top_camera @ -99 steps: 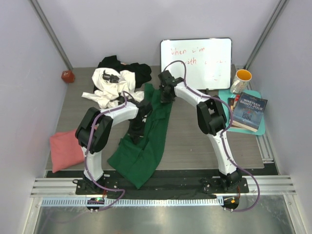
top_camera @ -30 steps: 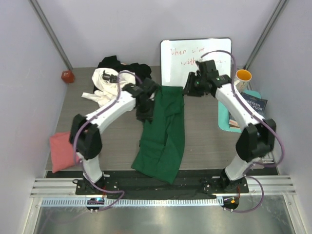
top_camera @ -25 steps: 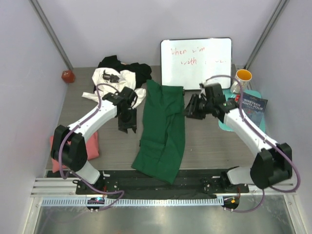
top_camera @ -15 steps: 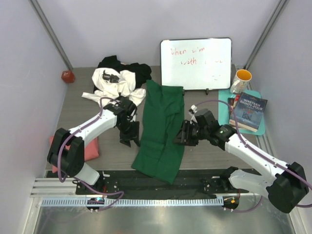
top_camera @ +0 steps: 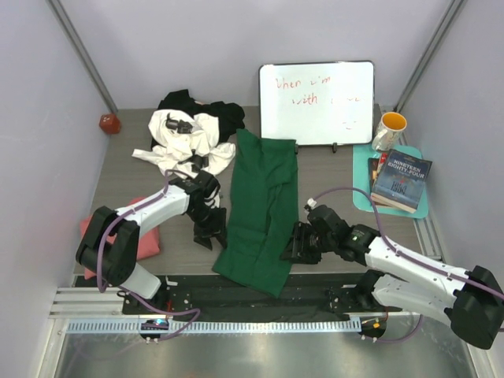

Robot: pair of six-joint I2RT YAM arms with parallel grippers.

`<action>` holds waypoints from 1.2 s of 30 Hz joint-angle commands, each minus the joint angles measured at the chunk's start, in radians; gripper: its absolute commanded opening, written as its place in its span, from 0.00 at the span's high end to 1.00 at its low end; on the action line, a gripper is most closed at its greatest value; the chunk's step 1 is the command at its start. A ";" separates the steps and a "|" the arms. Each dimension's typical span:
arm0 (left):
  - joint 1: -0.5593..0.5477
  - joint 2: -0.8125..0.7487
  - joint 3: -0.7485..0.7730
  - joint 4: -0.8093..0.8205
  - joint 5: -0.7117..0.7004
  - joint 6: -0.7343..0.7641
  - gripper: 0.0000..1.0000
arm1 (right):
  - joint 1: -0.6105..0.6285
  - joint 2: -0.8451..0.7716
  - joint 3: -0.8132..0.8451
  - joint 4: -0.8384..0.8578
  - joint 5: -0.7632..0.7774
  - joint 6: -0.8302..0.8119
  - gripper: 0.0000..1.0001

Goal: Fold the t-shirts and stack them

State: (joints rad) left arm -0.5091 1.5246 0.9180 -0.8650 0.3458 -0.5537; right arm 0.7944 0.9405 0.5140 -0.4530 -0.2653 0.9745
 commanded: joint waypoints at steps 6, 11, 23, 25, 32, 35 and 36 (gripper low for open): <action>0.001 0.014 -0.005 0.029 0.084 0.031 0.48 | 0.106 -0.068 -0.101 -0.036 0.083 0.125 0.50; 0.001 0.042 -0.005 0.027 0.101 0.040 0.48 | 0.123 -0.072 -0.150 0.000 0.074 0.150 0.46; 0.001 -0.067 0.055 -0.097 0.027 0.060 0.49 | 0.155 -0.005 -0.186 0.140 0.066 0.173 0.44; 0.001 -0.051 0.053 -0.094 0.047 0.067 0.49 | 0.157 0.014 -0.195 0.165 0.061 0.173 0.44; 0.001 0.018 0.027 -0.065 0.076 0.072 0.49 | 0.158 0.106 -0.169 0.181 0.072 0.148 0.44; 0.001 0.051 0.024 -0.054 0.085 0.072 0.49 | 0.160 0.147 -0.164 0.218 0.061 0.147 0.44; 0.001 0.057 0.024 -0.048 0.085 0.071 0.49 | 0.160 0.153 -0.164 0.235 0.058 0.147 0.44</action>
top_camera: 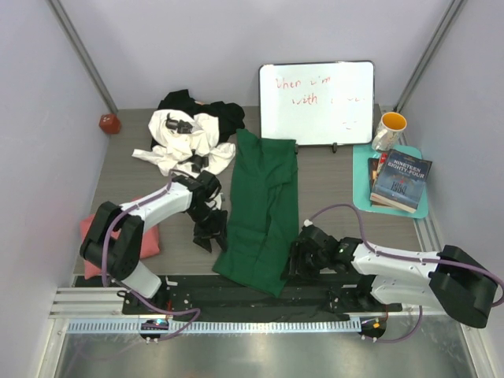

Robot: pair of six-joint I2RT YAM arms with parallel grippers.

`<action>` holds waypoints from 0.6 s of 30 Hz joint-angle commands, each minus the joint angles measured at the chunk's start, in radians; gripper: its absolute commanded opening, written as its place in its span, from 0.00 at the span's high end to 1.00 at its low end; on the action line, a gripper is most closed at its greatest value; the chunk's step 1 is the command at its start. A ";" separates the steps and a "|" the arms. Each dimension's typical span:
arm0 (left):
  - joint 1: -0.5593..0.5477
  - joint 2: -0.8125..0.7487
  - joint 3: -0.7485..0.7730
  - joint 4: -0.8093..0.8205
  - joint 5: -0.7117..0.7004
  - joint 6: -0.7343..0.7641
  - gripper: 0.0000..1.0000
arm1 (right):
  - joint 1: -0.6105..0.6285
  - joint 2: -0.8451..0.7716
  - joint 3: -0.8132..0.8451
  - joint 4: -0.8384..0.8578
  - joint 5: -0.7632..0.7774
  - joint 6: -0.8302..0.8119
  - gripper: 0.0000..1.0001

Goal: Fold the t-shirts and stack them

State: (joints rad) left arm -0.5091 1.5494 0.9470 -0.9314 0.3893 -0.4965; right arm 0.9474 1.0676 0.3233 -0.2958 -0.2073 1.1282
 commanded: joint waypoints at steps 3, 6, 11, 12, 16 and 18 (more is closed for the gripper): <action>0.001 0.054 -0.007 0.025 0.040 0.012 0.49 | 0.007 0.054 0.026 0.102 -0.001 -0.008 0.44; -0.003 0.078 -0.011 0.028 0.055 0.012 0.49 | 0.007 0.080 0.025 0.130 -0.012 -0.005 0.44; -0.025 0.083 -0.019 0.040 0.054 0.003 0.49 | 0.016 0.100 0.028 0.161 -0.021 0.002 0.44; -0.034 0.093 -0.020 0.039 0.053 -0.004 0.49 | 0.021 0.103 0.026 0.170 -0.020 0.004 0.45; -0.071 0.132 -0.034 0.046 0.056 -0.020 0.52 | 0.025 0.132 0.025 0.187 -0.027 0.005 0.51; -0.097 0.150 -0.036 0.046 0.056 -0.028 0.57 | 0.030 0.149 0.034 0.184 -0.029 0.001 0.61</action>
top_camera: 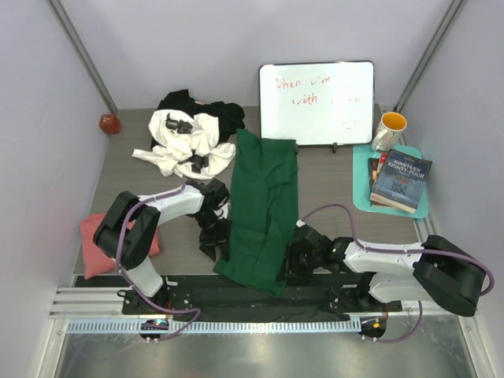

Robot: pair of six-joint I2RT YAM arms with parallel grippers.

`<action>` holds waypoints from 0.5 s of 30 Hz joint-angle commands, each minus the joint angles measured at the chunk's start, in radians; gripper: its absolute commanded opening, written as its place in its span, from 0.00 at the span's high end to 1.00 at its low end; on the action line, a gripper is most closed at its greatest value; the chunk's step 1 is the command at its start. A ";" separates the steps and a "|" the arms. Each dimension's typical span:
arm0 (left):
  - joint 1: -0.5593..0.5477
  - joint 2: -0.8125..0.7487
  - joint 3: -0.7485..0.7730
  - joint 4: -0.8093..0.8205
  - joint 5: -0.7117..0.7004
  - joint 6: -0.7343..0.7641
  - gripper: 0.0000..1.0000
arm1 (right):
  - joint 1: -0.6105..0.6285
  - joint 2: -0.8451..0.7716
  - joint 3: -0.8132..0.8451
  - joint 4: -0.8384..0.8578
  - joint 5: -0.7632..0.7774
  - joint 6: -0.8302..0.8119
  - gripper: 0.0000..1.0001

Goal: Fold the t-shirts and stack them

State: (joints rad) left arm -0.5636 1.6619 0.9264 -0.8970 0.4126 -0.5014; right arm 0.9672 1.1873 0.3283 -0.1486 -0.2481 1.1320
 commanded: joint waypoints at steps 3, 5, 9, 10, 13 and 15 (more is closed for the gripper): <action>-0.067 0.065 -0.021 0.013 0.032 -0.042 0.89 | 0.022 0.038 0.047 0.017 0.024 -0.005 0.83; -0.070 0.076 -0.035 0.017 0.049 -0.054 1.00 | 0.027 0.040 0.057 -0.009 0.027 -0.008 0.91; -0.071 0.068 -0.060 0.018 0.043 -0.075 1.00 | 0.031 0.020 0.096 -0.098 0.035 -0.020 0.99; -0.071 0.065 -0.061 0.017 0.042 -0.078 1.00 | 0.031 -0.003 0.106 -0.123 0.044 -0.026 0.99; -0.070 0.055 -0.069 0.013 0.058 -0.089 1.00 | 0.030 -0.055 0.136 -0.206 0.059 -0.041 0.99; -0.073 0.042 -0.072 0.006 0.061 -0.095 1.00 | 0.031 -0.072 0.155 -0.259 0.064 -0.046 0.99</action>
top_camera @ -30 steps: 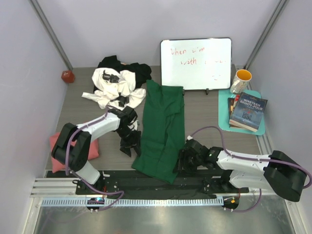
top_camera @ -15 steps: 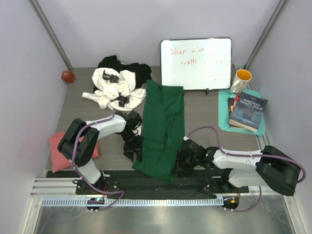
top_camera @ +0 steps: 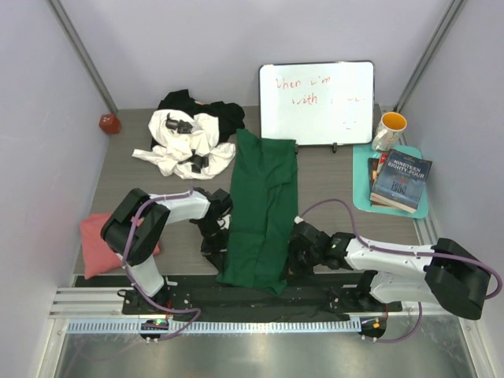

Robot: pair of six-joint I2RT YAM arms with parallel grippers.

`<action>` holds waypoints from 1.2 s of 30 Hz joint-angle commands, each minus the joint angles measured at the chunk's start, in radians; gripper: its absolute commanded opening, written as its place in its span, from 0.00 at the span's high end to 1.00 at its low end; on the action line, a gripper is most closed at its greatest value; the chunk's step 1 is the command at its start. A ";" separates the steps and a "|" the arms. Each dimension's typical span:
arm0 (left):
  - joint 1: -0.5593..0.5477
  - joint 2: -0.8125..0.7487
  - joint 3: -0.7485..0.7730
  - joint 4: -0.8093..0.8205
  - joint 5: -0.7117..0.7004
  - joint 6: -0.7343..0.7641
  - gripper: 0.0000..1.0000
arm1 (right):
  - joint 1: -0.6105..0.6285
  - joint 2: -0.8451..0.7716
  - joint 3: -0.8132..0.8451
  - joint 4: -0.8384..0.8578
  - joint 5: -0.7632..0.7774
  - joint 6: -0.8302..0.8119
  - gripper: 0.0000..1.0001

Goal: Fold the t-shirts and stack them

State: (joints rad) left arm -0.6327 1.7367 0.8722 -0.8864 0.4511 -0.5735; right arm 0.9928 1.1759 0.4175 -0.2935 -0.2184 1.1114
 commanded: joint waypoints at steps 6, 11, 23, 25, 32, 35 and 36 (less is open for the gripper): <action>-0.007 -0.055 -0.033 -0.023 0.015 -0.041 1.00 | 0.006 -0.096 0.076 -0.196 0.050 -0.032 0.99; -0.010 -0.086 -0.038 -0.013 0.069 -0.072 1.00 | 0.006 -0.065 0.081 -0.222 0.037 -0.047 0.99; -0.013 -0.160 -0.002 -0.069 0.176 -0.089 1.00 | 0.006 -0.085 0.087 -0.248 0.036 -0.047 0.98; -0.016 -0.166 -0.022 -0.066 0.192 -0.097 1.00 | 0.006 -0.085 0.087 -0.251 0.034 -0.048 0.98; -0.024 -0.167 -0.087 -0.013 0.219 -0.124 1.00 | 0.003 -0.097 0.092 -0.256 0.039 -0.048 0.70; -0.022 -0.187 -0.093 0.018 0.235 -0.147 1.00 | 0.004 -0.128 0.107 -0.249 0.043 -0.050 0.65; -0.024 -0.190 -0.093 0.018 0.235 -0.149 1.00 | 0.004 -0.152 0.109 -0.251 0.047 -0.047 0.65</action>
State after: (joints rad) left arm -0.6525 1.5925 0.7815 -0.8940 0.6243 -0.6888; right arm 0.9928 1.0931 0.4736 -0.5381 -0.1848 1.0695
